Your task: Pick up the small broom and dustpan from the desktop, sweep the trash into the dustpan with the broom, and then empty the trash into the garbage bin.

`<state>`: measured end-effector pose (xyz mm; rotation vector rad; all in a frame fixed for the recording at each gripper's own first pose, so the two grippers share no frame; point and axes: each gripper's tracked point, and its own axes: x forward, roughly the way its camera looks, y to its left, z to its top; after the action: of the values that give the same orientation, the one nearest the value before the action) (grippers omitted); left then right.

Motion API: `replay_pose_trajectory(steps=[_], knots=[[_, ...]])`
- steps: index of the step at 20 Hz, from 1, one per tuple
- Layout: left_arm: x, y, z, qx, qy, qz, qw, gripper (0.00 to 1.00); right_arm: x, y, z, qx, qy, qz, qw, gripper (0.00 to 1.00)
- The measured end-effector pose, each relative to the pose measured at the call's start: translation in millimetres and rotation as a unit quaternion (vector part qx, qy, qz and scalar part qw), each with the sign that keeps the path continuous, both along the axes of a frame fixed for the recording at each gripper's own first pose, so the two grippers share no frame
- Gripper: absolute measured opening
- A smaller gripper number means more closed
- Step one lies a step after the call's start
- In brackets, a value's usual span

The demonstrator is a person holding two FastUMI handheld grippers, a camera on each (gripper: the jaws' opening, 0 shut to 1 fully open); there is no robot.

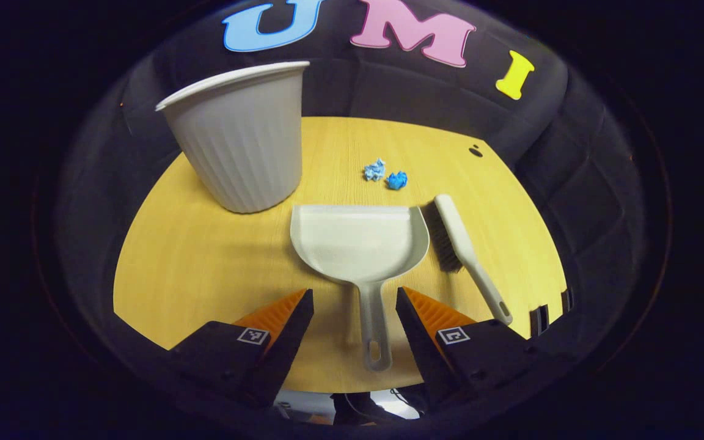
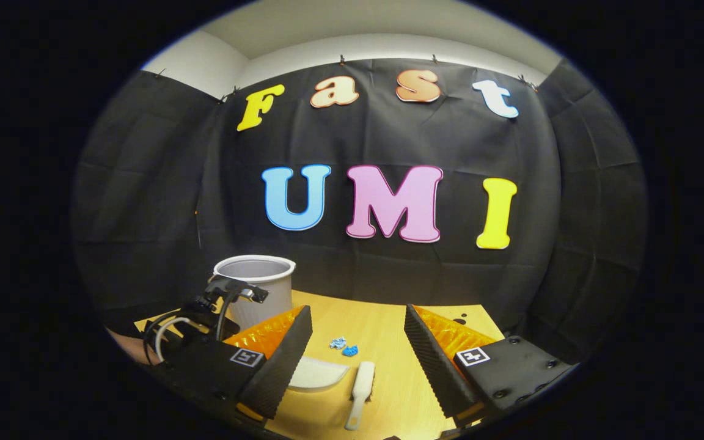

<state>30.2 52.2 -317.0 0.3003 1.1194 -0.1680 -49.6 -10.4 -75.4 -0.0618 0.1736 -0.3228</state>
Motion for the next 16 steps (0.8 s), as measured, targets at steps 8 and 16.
replay_pose_trajectory(steps=[8,16], knots=[[23.5,-8.7,-57.3,0.067,0.107,0.024,0.992,0.82,-5.7,-44.1,-53.2,0.099,0.063,-0.014,0.993,0.98],[33.9,-15.8,-77.0,0.069,0.161,0.064,0.982,0.49,-10.0,-33.4,-108.0,0.166,0.157,0.006,0.974,0.98]])
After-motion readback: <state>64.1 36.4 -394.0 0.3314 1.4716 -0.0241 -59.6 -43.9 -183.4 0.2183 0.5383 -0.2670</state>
